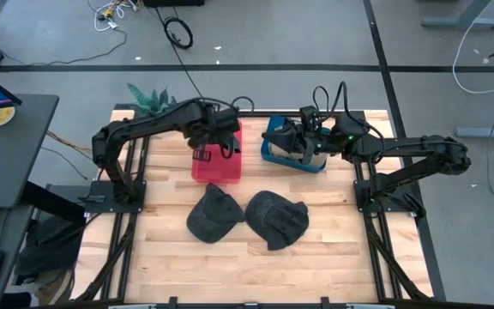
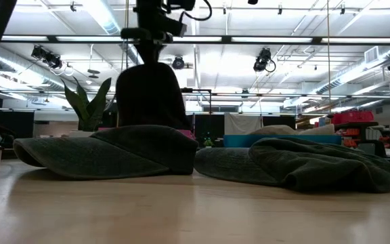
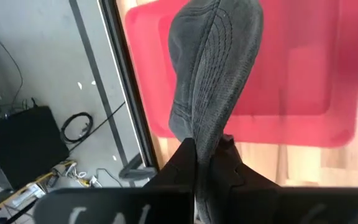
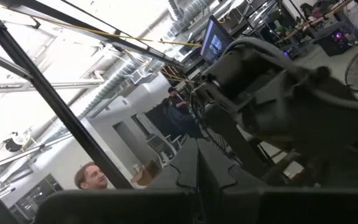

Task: Pick & Place hat
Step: Put the left black cap into the blue bin

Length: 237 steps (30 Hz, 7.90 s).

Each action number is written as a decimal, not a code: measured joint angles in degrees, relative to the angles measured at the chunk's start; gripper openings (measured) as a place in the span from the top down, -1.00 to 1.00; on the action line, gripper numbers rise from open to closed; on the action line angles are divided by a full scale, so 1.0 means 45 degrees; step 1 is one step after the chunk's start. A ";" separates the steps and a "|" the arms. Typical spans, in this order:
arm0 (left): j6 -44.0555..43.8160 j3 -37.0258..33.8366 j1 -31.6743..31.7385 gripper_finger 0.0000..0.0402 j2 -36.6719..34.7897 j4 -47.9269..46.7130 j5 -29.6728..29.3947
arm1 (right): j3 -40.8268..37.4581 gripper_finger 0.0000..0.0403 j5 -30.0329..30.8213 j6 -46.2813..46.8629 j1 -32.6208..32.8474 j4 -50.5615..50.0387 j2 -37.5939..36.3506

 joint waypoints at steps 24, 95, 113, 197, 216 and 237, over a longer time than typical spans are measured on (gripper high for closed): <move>0.0401 -0.0004 0.1681 0.94 0.0133 0.0054 0.0673 | 0.0000 1.00 0.0005 0.0117 0.0000 -0.0299 0.0000; -0.1017 0.0534 0.1398 -0.36 0.2096 -0.0072 0.0851 | 0.0000 1.00 0.0126 0.0083 0.0000 -0.0930 0.0005; -0.3852 0.6923 -0.0523 -0.45 0.2047 -0.2059 0.5551 | 0.0000 1.00 0.0112 -0.0121 0.0000 -0.1134 0.0005; -3.1390 -0.3350 -1.4342 -0.06 0.1382 0.5345 -0.3870 | 0.0005 0.97 0.2385 0.3017 0.3373 -0.5325 0.0000; -3.1312 -0.3345 -1.4489 0.85 0.1387 1.0768 -0.9749 | 0.0005 0.97 0.1755 0.1815 0.3580 -0.5113 0.0000; -2.7912 -0.3347 -1.5180 0.93 0.3941 2.2276 -1.4356 | 0.0005 0.97 -0.0970 -0.0457 0.3570 -0.5797 0.0000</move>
